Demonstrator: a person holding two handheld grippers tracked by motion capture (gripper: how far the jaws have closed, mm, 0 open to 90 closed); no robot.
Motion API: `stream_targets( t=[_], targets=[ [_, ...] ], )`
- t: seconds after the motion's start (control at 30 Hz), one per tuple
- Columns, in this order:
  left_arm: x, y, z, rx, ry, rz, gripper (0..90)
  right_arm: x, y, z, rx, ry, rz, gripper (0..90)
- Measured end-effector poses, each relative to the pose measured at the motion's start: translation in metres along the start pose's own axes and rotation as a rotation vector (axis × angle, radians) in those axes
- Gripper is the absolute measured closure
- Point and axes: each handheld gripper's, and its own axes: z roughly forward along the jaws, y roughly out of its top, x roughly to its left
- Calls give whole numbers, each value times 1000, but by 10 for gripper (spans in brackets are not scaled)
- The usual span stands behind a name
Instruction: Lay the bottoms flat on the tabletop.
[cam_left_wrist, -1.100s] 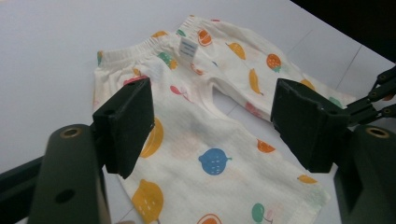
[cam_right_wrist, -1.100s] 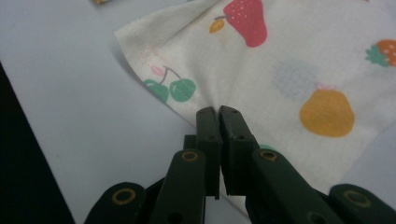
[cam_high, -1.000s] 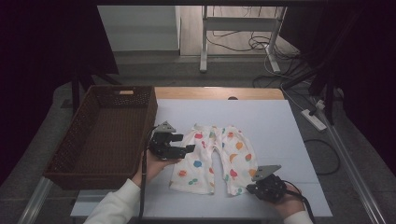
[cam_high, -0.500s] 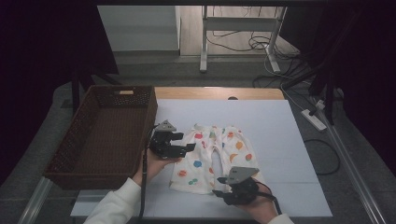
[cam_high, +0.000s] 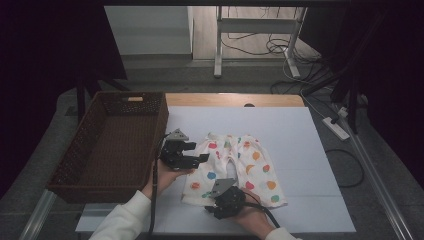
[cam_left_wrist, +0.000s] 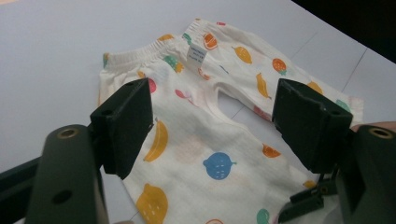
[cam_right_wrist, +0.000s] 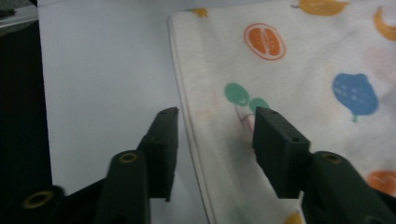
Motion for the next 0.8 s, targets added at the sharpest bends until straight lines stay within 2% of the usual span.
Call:
stream_targets(
  t=[0.1,0.23,0.37,0.53,0.8],
  targets=[
    [0,0,0,2,1,0,278,1,1,0,0,20,2,718],
    [1,0,-2,-4,6,-2,278,0,-1,-3,10,-1,6,865],
    [0,0,-2,-5,5,-2,278,-2,-3,-6,7,30,21,876],
    [1,-1,-2,-2,4,-3,278,4,-6,-12,7,63,-8,877],
    [0,0,-1,1,1,-3,277,8,-12,-21,-2,73,-11,870]
  ],
)
